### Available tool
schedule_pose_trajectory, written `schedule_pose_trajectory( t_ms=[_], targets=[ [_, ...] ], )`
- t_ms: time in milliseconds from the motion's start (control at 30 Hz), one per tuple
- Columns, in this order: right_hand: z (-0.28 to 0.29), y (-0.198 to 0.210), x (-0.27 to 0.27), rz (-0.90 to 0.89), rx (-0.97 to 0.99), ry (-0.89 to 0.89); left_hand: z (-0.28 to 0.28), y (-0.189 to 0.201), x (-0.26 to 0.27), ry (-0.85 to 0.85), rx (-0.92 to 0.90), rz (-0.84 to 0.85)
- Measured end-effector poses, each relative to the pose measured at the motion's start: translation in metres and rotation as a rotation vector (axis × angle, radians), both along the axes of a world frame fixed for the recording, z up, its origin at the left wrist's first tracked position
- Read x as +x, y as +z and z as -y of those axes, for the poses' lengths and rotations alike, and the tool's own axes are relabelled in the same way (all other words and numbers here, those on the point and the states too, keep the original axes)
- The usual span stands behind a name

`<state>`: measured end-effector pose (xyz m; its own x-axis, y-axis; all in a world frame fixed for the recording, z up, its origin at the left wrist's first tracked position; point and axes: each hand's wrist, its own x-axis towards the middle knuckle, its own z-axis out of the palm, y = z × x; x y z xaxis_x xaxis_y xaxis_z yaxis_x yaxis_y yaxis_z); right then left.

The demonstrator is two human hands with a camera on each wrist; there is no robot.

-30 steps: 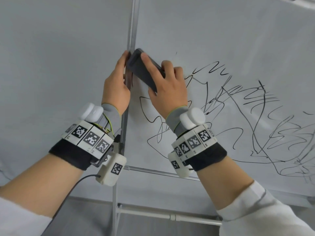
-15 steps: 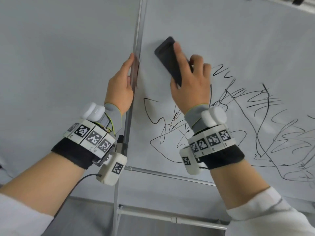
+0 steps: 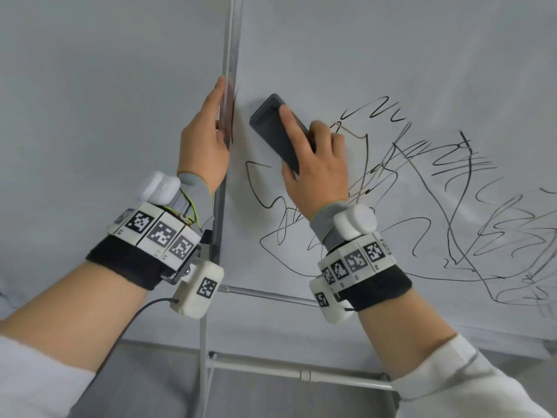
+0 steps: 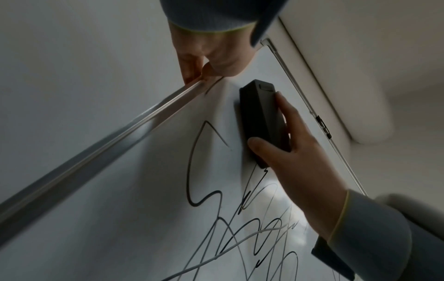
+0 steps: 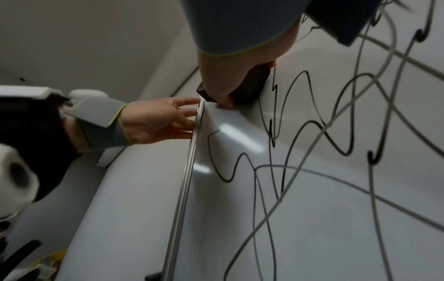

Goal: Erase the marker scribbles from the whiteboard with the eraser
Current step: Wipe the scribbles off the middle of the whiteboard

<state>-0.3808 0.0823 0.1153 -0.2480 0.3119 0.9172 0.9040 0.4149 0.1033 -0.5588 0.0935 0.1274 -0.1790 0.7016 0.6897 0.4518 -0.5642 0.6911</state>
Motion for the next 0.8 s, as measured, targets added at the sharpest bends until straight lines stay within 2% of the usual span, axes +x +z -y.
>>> schedule_pose_trajectory(
  t_ms=[300,433,600,800],
  targets=[
    [0.008,-0.045,0.005,0.131,-0.115,-0.016,-0.003,-0.005,0.003,0.054,0.014,-0.024],
    [0.008,-0.027,0.004,0.089,-0.077,0.009,-0.001,-0.006,0.006,0.148,-0.004,-0.068],
    [0.005,-0.011,0.0,0.022,-0.055,0.034,-0.005,-0.008,0.005,0.156,-0.007,-0.032],
    [0.006,-0.055,0.003,0.157,-0.123,-0.001,-0.003,-0.014,0.011,0.199,-0.022,-0.098]
  ],
)
